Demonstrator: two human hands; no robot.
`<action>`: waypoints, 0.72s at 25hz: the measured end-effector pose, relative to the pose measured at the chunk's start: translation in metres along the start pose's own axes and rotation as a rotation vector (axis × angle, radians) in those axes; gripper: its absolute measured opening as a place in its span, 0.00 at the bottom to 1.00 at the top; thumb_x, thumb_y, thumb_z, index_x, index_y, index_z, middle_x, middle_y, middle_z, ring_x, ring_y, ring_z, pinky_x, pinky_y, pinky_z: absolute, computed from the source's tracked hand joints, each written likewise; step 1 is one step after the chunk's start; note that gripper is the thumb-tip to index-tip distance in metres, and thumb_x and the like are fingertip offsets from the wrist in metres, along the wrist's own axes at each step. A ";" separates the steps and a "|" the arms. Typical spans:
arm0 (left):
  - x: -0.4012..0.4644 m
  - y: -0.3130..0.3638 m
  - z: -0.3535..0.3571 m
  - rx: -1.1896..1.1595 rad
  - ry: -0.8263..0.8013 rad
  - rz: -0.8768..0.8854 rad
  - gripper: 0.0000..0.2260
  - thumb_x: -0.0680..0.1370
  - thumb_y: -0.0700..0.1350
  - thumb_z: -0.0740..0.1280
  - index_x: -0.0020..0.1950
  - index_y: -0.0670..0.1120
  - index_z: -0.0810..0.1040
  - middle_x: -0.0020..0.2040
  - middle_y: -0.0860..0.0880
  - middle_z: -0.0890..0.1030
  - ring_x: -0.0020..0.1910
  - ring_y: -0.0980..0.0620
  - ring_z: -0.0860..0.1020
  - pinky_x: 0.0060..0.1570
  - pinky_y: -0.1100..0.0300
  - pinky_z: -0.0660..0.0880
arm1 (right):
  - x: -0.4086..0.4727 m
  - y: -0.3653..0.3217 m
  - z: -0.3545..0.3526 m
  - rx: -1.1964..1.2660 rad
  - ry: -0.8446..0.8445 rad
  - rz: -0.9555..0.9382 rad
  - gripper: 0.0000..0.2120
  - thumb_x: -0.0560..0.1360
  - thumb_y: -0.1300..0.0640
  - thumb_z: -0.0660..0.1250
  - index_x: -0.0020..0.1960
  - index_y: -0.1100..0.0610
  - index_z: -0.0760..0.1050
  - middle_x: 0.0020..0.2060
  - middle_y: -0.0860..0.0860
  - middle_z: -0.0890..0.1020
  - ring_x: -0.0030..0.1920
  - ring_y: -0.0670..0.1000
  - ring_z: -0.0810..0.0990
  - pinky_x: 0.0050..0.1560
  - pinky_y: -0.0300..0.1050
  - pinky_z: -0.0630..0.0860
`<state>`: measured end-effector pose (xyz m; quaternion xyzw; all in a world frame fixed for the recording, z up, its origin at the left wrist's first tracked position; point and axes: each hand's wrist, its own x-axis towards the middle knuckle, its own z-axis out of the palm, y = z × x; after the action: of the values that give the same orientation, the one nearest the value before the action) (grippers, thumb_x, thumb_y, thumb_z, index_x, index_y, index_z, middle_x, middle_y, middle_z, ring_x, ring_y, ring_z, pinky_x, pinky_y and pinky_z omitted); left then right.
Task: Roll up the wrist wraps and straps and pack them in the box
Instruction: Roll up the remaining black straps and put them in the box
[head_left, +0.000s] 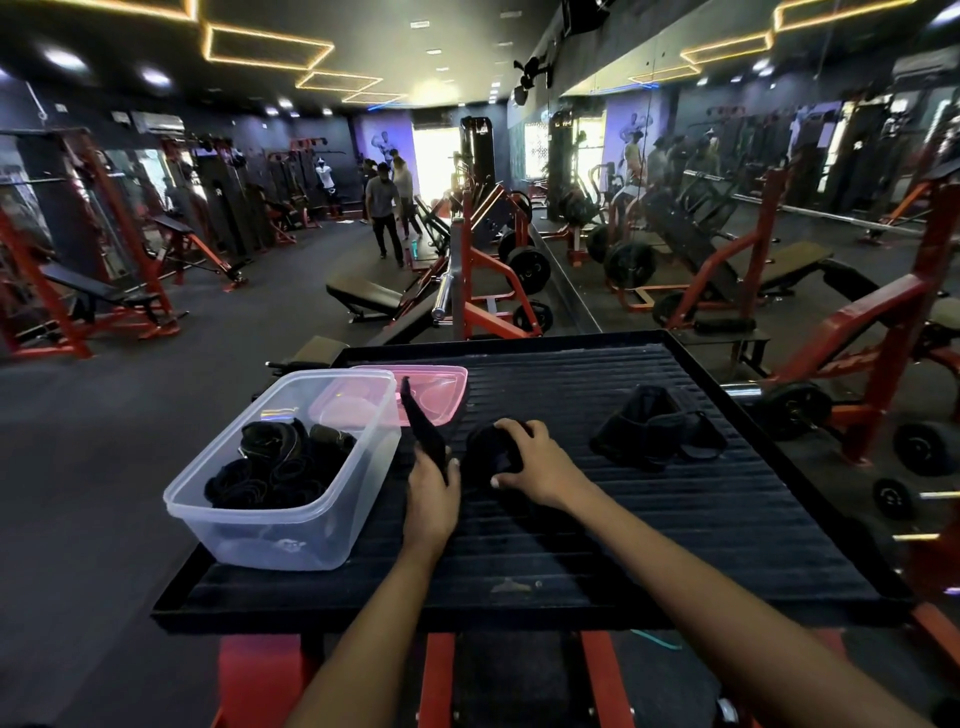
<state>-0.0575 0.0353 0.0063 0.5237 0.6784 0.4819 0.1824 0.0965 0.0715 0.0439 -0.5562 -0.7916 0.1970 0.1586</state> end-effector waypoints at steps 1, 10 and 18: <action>0.000 0.001 0.001 0.018 -0.015 0.009 0.15 0.79 0.42 0.60 0.66 0.41 0.66 0.58 0.43 0.78 0.57 0.43 0.77 0.54 0.58 0.71 | 0.001 0.000 0.000 0.012 0.000 0.007 0.38 0.69 0.46 0.72 0.73 0.44 0.56 0.70 0.59 0.60 0.66 0.64 0.68 0.67 0.57 0.67; -0.001 0.001 -0.002 0.085 -0.049 0.077 0.28 0.68 0.26 0.56 0.66 0.45 0.65 0.61 0.44 0.75 0.59 0.47 0.74 0.60 0.58 0.69 | -0.002 0.016 -0.028 0.240 0.001 0.045 0.34 0.70 0.49 0.71 0.72 0.48 0.60 0.61 0.58 0.72 0.61 0.59 0.74 0.64 0.48 0.70; 0.000 0.001 -0.003 -0.058 0.027 -0.053 0.10 0.78 0.42 0.62 0.58 0.44 0.74 0.53 0.41 0.80 0.50 0.42 0.79 0.55 0.49 0.75 | -0.011 0.026 -0.050 0.712 -0.069 0.248 0.16 0.79 0.55 0.57 0.64 0.56 0.72 0.62 0.52 0.76 0.58 0.52 0.76 0.58 0.46 0.72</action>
<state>-0.0588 0.0342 0.0088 0.4935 0.6802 0.5035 0.2008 0.1449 0.0759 0.0743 -0.5508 -0.6052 0.4961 0.2903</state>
